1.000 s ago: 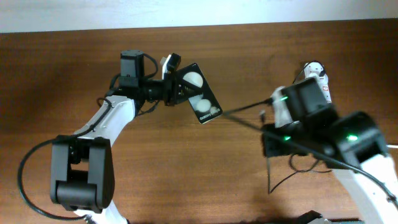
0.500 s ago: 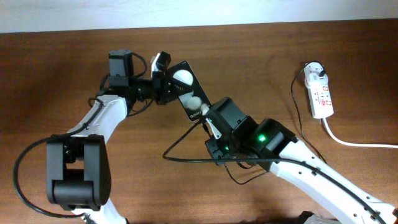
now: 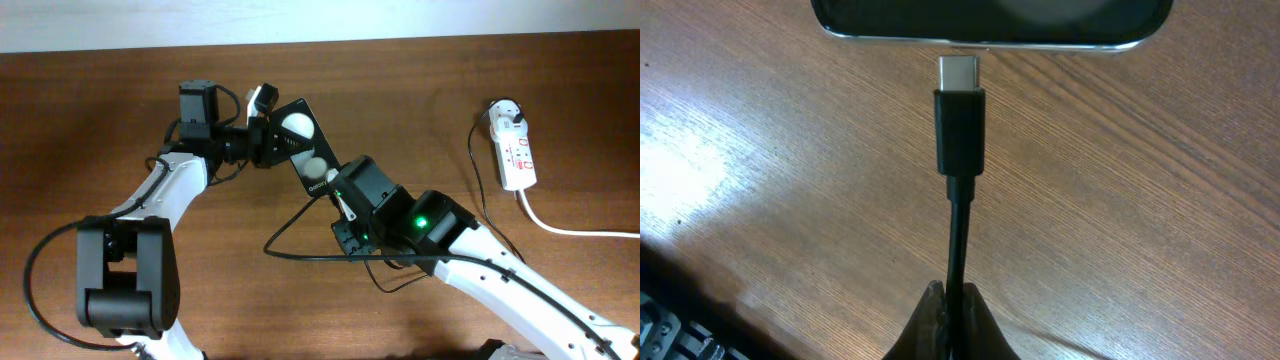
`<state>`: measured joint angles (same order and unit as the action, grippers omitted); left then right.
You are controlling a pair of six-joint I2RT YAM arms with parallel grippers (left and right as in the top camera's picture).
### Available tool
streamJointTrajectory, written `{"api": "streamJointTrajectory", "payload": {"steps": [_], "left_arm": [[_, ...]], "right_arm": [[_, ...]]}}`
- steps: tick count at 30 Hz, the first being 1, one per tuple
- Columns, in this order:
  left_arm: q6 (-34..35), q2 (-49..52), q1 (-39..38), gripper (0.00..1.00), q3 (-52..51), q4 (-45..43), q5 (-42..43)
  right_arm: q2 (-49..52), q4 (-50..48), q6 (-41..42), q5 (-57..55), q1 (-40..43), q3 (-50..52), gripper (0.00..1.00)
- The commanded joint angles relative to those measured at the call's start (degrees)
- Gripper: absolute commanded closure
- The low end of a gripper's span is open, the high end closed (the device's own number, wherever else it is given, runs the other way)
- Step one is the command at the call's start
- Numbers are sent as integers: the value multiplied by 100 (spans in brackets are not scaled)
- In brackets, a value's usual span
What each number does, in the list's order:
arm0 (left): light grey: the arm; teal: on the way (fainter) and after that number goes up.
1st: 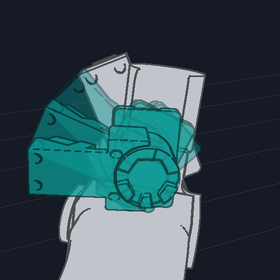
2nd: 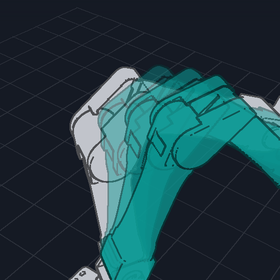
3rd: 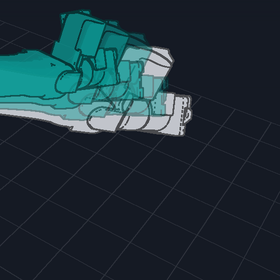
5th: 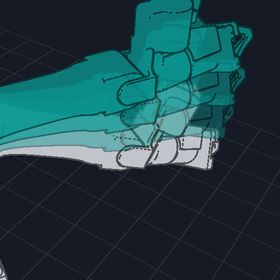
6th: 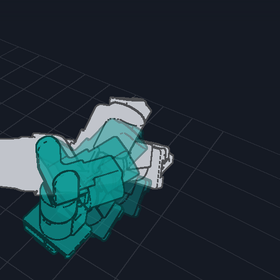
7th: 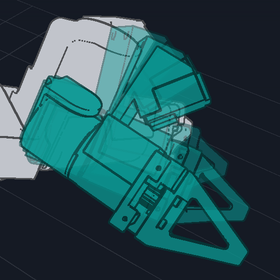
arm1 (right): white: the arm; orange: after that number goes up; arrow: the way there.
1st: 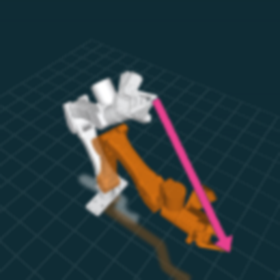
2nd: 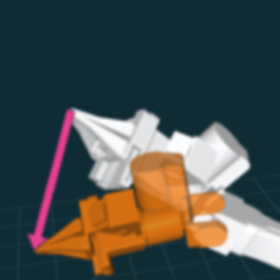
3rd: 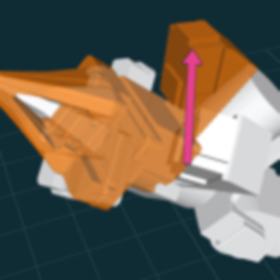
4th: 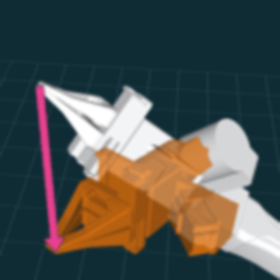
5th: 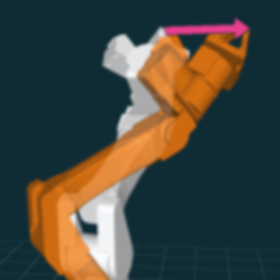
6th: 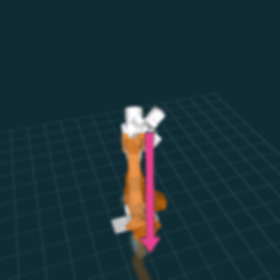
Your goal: Plug charger to phone and switch on socket
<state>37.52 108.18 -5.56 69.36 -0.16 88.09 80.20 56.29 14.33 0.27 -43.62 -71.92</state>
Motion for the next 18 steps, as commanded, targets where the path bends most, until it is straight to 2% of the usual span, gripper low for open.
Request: {"api": "streamJointTrajectory", "payload": {"steps": [1, 18], "left_arm": [[-114, -15, -9, 100, 81, 96, 210], [238, -15, -7, 100, 79, 282, 210]], "right_arm": [[-33, -22, -39, -101, -24, 24, 96], [-33, 28, -37, -50, -26, 24, 96]]}}
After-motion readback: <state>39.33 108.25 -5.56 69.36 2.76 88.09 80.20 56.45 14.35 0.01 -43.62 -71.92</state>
